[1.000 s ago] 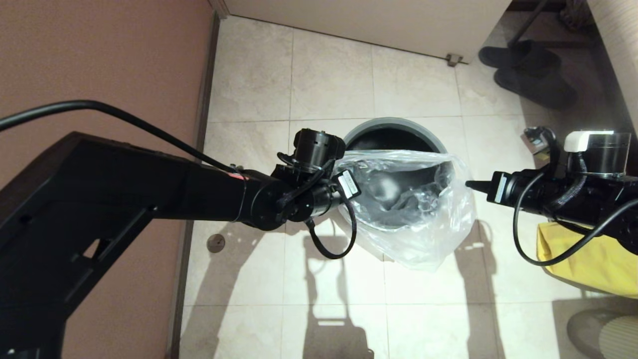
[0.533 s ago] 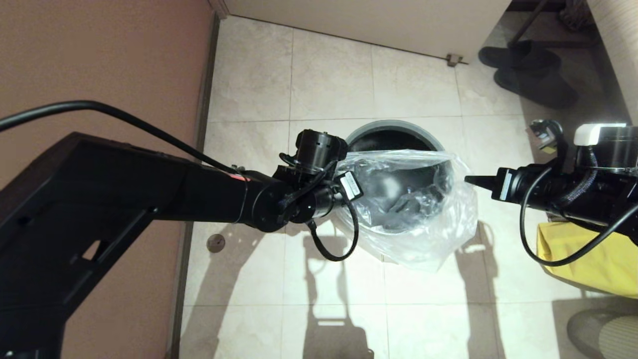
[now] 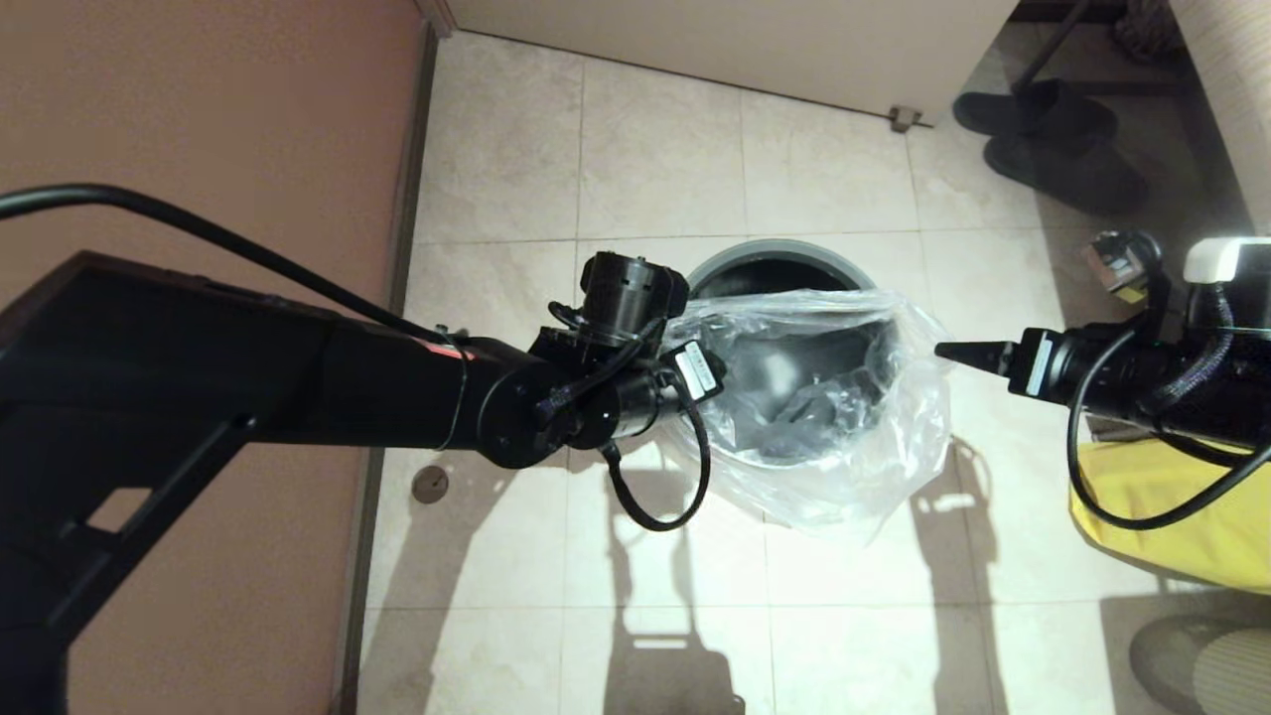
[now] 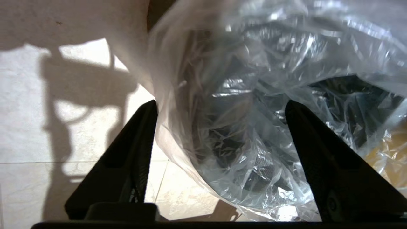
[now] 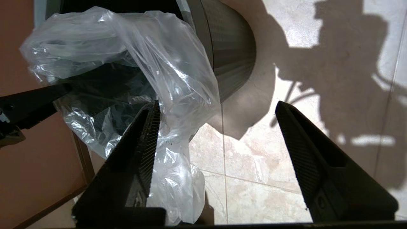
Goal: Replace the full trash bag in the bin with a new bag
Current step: Put the new garbage bag on the trash can
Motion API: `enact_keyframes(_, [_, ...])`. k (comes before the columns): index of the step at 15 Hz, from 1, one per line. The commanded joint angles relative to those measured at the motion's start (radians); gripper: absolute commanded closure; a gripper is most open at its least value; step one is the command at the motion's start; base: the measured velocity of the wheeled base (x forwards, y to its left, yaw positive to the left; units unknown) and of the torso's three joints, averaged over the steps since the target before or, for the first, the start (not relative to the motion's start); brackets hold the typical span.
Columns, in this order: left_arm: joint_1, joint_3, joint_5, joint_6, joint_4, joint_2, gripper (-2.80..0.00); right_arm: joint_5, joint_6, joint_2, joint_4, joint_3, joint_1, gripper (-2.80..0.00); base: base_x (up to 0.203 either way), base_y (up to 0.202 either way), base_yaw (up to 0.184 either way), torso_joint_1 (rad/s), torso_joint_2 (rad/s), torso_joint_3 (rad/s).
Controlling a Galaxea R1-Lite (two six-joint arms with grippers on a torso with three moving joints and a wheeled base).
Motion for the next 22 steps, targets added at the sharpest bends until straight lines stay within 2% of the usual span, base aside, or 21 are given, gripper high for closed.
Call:
enact_keyframes(1, [0.005,0.013,0.002,-0.005,-0.001,-0.026,-2.8,0.007,0.004,-0.042,0.017,-0.001,-0.021,-2.8,0.0,0.0,0.0,0.0,0.0,0.0])
enact_keyframes(2, [0.002,0.024,0.001,-0.005,0.0,-0.044,-2.8,0.022,0.026,-0.056,0.032,0.0,-0.031,-2.8,0.0,0.0,0.0,0.0,0.0,0.0])
enact_keyframes(5, [-0.007,0.079,0.001,-0.005,0.0,-0.096,-2.8,0.132,0.114,-0.081,0.081,0.0,-0.04,-2.8,0.0,0.0,0.0,0.0,0.0,0.0])
enact_keyframes(9, [-0.022,0.137,-0.003,-0.003,0.001,-0.168,-2.8,0.17,0.172,-0.02,0.083,-0.022,-0.056,-2.8,0.0,0.0,0.0,0.0,0.0,0.0])
enact_keyframes(12, [-0.031,0.136,-0.006,-0.001,0.008,-0.196,-2.8,0.293,0.266,0.022,0.082,-0.06,-0.097,-2.8,0.0,0.0,0.0,0.0,0.0,0.0])
enact_keyframes(14, [-0.025,0.114,-0.02,0.01,0.01,-0.188,-2.8,0.308,0.302,0.036,0.083,-0.087,-0.115,-2.8,0.0,0.0,0.0,0.0,0.0,0.0])
enact_keyframes(16, [-0.009,0.052,-0.049,0.039,0.023,-0.169,-2.8,0.353,0.403,0.039,0.082,-0.127,-0.138,-2.8,0.0,0.0,0.0,0.0,0.0,0.0])
enact_keyframes(19, [-0.005,-0.025,-0.062,0.043,0.077,-0.146,-2.8,0.376,0.411,0.06,0.08,-0.137,-0.14,-2.8,0.0,0.0,0.0,0.0,0.0,0.0])
enact_keyframes(20, [-0.011,-0.029,-0.065,0.043,0.081,-0.149,0.0,0.376,0.411,0.064,0.08,-0.14,-0.141,-2.8,0.0,0.0,0.0,0.0,0.0,0.0])
enact_keyframes(21, [-0.019,-0.034,-0.066,0.043,0.085,-0.157,0.0,0.374,0.41,0.065,0.08,-0.144,-0.142,0.0,0.0,0.0,0.0,0.0,0.0,0.0])
enact_keyframes(22, [-0.027,-0.039,-0.066,0.043,0.108,-0.169,0.0,0.374,0.409,0.067,0.081,-0.146,-0.141,0.0,0.0,0.0,0.0,0.0,0.0,0.0])
